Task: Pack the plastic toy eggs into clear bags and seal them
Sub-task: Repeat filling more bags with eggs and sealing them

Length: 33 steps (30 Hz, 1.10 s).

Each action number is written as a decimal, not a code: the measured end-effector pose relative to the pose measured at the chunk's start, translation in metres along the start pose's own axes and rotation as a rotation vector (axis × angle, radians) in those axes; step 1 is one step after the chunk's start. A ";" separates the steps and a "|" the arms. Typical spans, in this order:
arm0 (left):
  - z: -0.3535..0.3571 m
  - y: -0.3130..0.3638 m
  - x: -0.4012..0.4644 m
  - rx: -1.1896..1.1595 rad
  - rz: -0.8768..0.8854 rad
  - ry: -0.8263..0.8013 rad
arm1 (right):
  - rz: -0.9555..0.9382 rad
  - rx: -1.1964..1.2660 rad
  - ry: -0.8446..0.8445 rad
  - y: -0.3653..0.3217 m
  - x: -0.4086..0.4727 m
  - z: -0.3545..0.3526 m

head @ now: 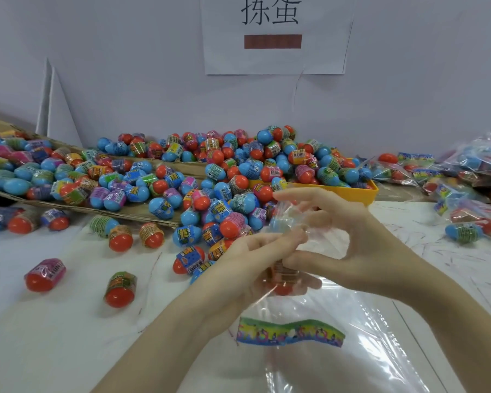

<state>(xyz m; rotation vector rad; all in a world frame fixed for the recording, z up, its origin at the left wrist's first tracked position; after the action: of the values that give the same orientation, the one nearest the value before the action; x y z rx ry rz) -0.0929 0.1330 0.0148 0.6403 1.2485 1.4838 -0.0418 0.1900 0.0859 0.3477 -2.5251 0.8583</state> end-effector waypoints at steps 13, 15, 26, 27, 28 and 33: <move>-0.057 0.019 0.004 -0.266 0.068 0.439 | 0.556 -0.521 0.073 0.121 -0.007 -0.001; -0.052 0.017 0.002 -0.187 0.058 0.405 | 0.526 -0.570 0.117 0.122 -0.010 -0.001; -0.029 0.024 -0.011 0.256 0.302 0.416 | 0.480 0.471 0.746 0.082 -0.012 -0.065; -0.026 0.024 -0.011 0.284 0.312 0.419 | 0.445 0.661 0.754 0.072 -0.009 -0.064; -0.025 0.024 -0.011 0.307 0.317 0.420 | 0.394 0.792 0.727 0.060 -0.006 -0.062; -0.020 0.023 -0.012 0.383 0.337 0.427 | 0.171 0.678 0.626 0.010 0.001 -0.064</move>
<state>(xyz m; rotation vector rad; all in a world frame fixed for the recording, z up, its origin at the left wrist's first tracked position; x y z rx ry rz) -0.1157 0.1169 0.0324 0.8444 1.8533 1.7316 -0.0252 0.2371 0.1264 0.0406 -1.6557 1.5936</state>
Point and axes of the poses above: each hand's wrist, its own x-axis towards the middle knuckle, its own z-axis out of the palm, y = z × x, the point moved 8 cm from there along x, towards the middle knuckle, and after that the axes turned 10 degrees about -z, right-handed, at the moved point
